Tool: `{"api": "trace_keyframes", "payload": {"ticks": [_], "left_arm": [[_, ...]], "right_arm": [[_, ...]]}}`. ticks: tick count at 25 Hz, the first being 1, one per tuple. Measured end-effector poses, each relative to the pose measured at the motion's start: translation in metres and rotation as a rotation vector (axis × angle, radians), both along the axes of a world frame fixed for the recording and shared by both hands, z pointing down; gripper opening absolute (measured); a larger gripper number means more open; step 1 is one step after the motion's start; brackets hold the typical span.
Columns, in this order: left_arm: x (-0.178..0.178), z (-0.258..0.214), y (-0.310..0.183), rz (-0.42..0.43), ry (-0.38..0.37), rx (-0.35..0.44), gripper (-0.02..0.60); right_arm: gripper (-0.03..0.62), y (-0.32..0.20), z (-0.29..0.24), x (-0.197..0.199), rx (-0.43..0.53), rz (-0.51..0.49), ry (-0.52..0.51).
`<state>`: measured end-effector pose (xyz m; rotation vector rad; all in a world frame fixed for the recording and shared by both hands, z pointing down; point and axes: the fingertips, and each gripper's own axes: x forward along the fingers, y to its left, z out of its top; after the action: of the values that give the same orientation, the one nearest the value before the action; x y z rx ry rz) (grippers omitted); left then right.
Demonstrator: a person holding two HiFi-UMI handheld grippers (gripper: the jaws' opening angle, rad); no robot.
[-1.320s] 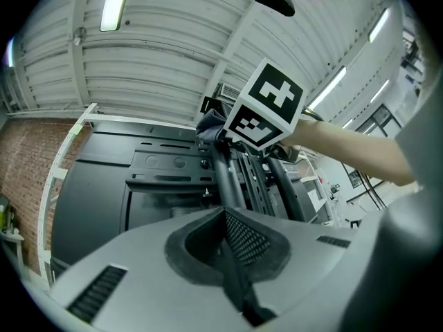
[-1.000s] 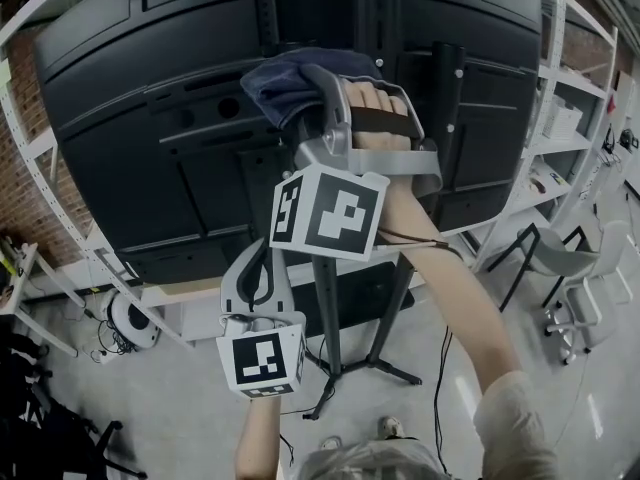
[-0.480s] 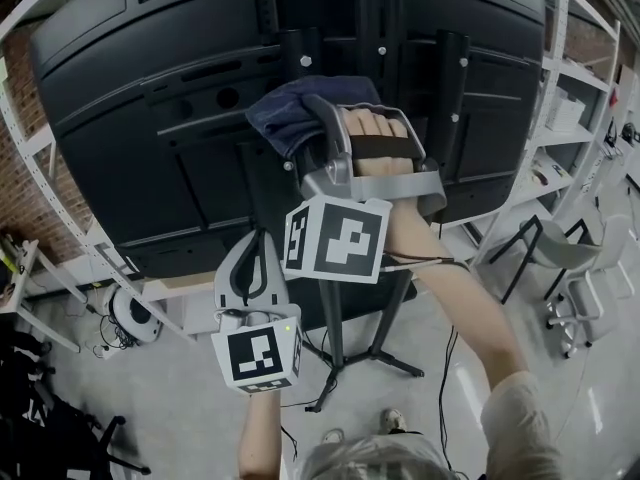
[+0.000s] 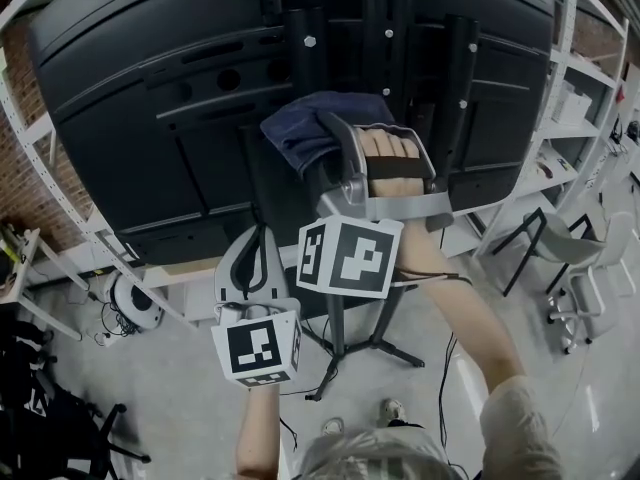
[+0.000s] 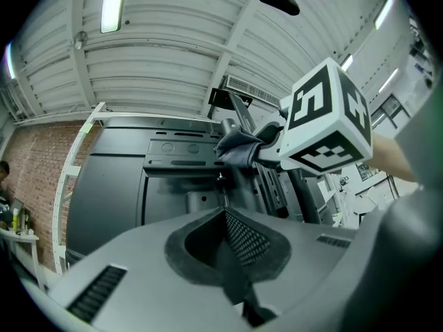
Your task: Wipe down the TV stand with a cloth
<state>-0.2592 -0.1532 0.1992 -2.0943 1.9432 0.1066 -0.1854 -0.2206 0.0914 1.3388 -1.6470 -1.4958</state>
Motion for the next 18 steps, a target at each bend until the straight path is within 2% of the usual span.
{"api": "trace_keyframes", "payload": {"ticks": [4,7,18], "left_arm": [[-0.002,0.007,-0.001,-0.006,0.004,-0.017,0.014],[-0.003,0.011,-0.002,-0.004,0.015,-0.026,0.014],[-0.002,0.029,-0.002,-0.002,0.058,-0.043,0.014]], "right_arm": [[0.057,-0.001,0.028,-0.003,-0.054,-0.024,0.027],[0.057,-0.001,0.047,-0.005,-0.059,-0.018,0.05],[0.057,0.001,0.108,0.0,-0.188,-0.066,0.038]]}}
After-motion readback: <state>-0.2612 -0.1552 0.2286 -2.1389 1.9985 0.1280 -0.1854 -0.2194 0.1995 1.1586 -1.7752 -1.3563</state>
